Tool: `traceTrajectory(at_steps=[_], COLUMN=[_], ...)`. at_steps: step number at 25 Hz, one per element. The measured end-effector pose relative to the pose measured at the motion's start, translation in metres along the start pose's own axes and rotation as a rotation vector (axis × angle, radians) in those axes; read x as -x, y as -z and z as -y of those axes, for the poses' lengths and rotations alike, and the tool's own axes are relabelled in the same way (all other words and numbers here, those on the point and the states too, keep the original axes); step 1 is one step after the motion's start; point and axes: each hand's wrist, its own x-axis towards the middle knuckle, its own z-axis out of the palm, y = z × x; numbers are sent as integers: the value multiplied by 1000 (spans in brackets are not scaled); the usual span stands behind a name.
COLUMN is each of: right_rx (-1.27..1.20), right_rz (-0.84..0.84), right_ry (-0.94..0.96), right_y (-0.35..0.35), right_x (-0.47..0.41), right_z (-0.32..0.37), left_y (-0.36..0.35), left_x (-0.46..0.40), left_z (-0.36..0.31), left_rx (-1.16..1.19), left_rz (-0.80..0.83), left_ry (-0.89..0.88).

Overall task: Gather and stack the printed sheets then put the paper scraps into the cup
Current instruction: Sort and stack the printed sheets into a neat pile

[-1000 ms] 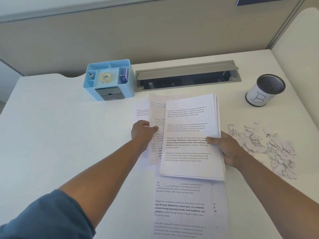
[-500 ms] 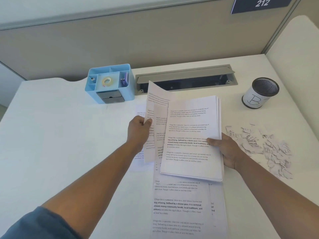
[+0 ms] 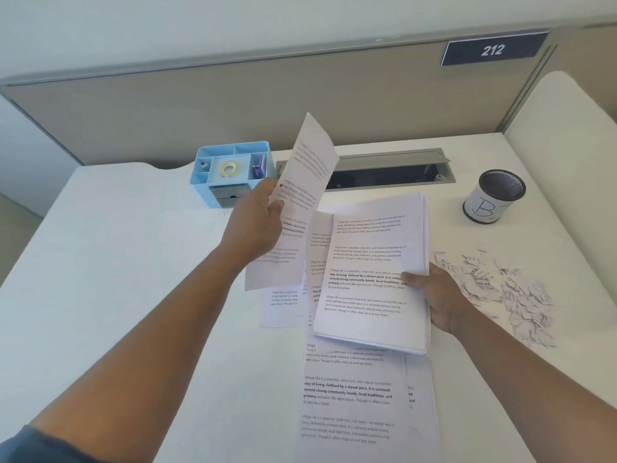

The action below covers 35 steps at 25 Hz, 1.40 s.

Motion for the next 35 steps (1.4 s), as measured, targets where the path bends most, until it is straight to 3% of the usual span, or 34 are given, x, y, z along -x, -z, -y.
traceTrajectory(at_steps=[8, 15, 24, 29, 35], right_rx=[-34, -66, -97, -118, -142], right_rz=[53, 211, 193, 226, 275], right_ry=[26, 38, 60, 75, 45], right_y=[-10, -25, -34, -36, -40], right_x=[29, 53, 71, 72, 71], right_z=[2, -3, -7, -8, -12], left_y=[38, -33, -64, -68, -66], left_x=[29, 53, 79, 84, 89], left_z=[-9, 40, 53, 50, 53], left_rx=[793, 679, 740, 821, 997], left_rz=[124, 97, 149, 192, 355], left_ry=[86, 422, 422, 505, 552])
